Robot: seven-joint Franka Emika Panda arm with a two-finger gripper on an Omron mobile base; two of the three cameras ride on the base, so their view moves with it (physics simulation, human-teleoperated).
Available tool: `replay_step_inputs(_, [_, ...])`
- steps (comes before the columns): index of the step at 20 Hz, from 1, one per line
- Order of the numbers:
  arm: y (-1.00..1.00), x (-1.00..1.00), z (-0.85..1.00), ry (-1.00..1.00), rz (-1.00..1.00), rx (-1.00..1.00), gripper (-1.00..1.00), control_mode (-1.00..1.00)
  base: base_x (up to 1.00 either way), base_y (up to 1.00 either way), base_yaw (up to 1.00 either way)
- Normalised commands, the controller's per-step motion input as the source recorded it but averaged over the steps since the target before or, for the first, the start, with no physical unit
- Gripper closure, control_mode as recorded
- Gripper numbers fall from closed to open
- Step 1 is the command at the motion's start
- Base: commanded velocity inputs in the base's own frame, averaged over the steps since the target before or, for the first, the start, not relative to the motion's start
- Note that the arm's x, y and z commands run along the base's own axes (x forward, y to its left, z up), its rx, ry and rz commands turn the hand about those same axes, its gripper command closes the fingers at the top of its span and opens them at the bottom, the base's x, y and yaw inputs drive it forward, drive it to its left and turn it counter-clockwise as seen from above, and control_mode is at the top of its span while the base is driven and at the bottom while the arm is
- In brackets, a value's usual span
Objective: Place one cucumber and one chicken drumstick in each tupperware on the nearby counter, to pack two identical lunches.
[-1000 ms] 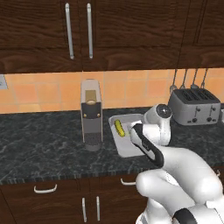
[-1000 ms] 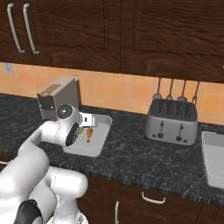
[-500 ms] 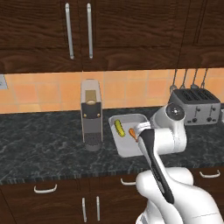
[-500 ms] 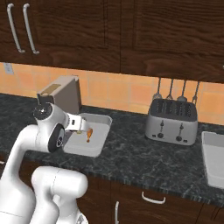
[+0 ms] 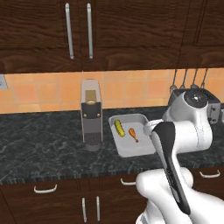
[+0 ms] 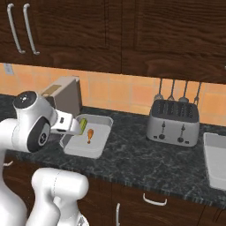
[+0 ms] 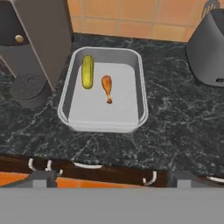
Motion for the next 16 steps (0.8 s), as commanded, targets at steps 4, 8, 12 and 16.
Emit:
replay_step_inputs(4, [-0.01,-0.25,0.04,0.00,0.00,0.01,-1.00,1.00,-0.75,-0.25,-0.01])
replay_step_inputs(8, [0.00,0.00,0.00,0.00,0.00,0.00,-1.00,1.00,-1.00,-0.82,-0.09])
replay_step_inputs(12, [0.00,0.00,0.00,0.00,0.00,0.00,-1.00,1.00,-1.00,-0.98,-0.12])
replay_step_inputs(16, [0.00,0.00,0.00,0.00,0.00,0.00,-1.00,1.00,-0.89,-1.00,-0.09])
